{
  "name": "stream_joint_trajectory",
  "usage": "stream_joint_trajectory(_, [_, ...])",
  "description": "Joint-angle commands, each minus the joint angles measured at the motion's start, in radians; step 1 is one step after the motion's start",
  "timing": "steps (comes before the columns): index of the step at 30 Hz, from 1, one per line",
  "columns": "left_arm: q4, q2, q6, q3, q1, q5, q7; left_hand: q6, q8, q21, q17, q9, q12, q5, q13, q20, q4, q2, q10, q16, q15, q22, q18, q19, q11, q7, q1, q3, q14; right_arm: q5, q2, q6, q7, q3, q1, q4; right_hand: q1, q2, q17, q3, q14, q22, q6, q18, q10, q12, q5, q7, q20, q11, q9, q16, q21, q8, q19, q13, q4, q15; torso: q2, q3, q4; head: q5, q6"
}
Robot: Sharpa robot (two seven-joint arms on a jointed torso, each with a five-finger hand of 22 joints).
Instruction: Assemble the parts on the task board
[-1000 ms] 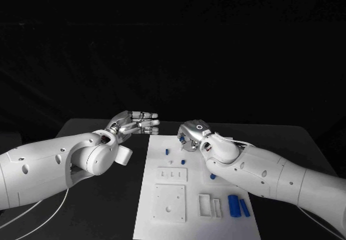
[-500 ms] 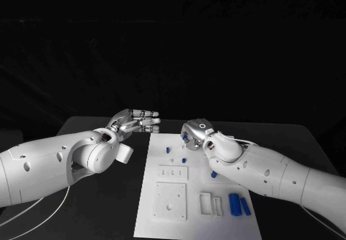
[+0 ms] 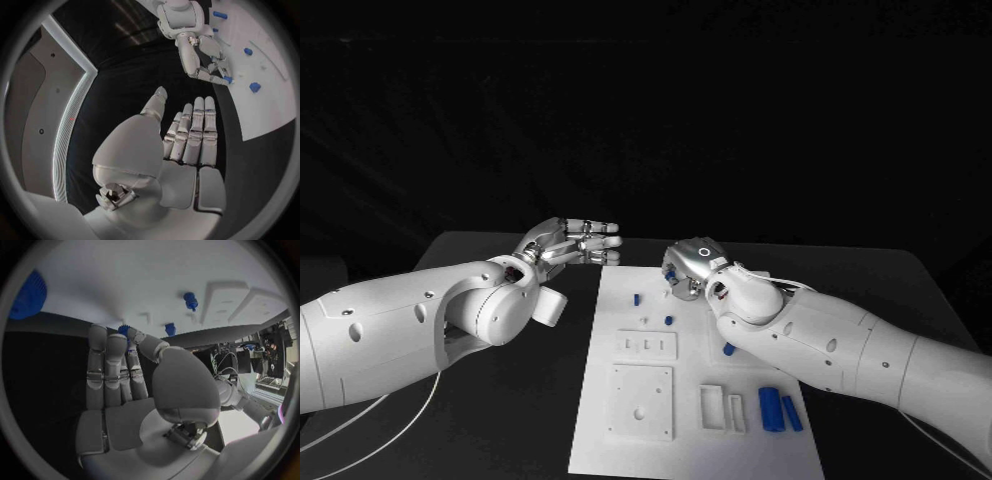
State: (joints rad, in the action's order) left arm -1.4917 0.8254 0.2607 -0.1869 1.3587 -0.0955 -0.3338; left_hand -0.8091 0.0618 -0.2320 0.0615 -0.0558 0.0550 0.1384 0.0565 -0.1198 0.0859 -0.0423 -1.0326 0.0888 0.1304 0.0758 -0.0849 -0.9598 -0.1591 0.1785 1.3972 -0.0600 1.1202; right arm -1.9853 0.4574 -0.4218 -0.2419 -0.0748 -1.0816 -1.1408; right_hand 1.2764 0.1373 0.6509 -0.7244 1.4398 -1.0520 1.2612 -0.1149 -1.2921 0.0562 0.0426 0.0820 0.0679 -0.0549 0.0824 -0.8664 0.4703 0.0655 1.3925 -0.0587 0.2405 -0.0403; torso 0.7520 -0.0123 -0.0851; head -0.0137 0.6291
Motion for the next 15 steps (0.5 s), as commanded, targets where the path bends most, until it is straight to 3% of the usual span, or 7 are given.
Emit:
stream_joint_trajectory(1, [-0.002, -0.002, -0.015, 0.001, 0.003, -0.003, -0.005, 0.007, -0.004, -0.005, 0.001, 0.0, 0.004, -0.003, 0.001, -0.001, -0.003, 0.004, 0.008, 0.005, 0.003, -0.001, 0.009, 0.001, -0.002, 0.001, -0.004, 0.002, 0.001, -0.012, -0.003, 0.025, 0.001, 0.001, 0.002, 0.009, 0.005, -0.005, -0.003, 0.0, 0.002, -0.012, 0.002, -0.007, -0.016, 0.002, 0.006, 0.001, 0.001, 0.012, 0.002, -0.005, -0.014, -0.001, 0.011, -0.001, 0.003, -0.002, 0.001, -0.001, 0.0003, 0.0, 0.0])
stream_joint_trajectory(15, [-0.003, -0.003, -0.015, 0.001, 0.005, -0.003, -0.004, 0.011, -0.004, -0.005, 0.001, 0.0, 0.005, -0.004, 0.002, -0.001, -0.003, 0.004, 0.009, 0.005, 0.003, -0.001, 0.009, 0.002, -0.002, 0.002, -0.006, 0.001, 0.0, 0.002, -0.021, 0.044, 0.014, 0.005, 0.003, 0.044, 0.001, 0.002, -0.009, 0.016, 0.001, -0.027, -0.018, -0.005, 0.008, 0.001, 0.006, 0.007, -0.004, 0.005, -0.002, -0.001, -0.039, -0.002, 0.017, -0.001, 0.005, 0.004, 0.002, -0.0019, 0.0008, 0.002, 0.004])
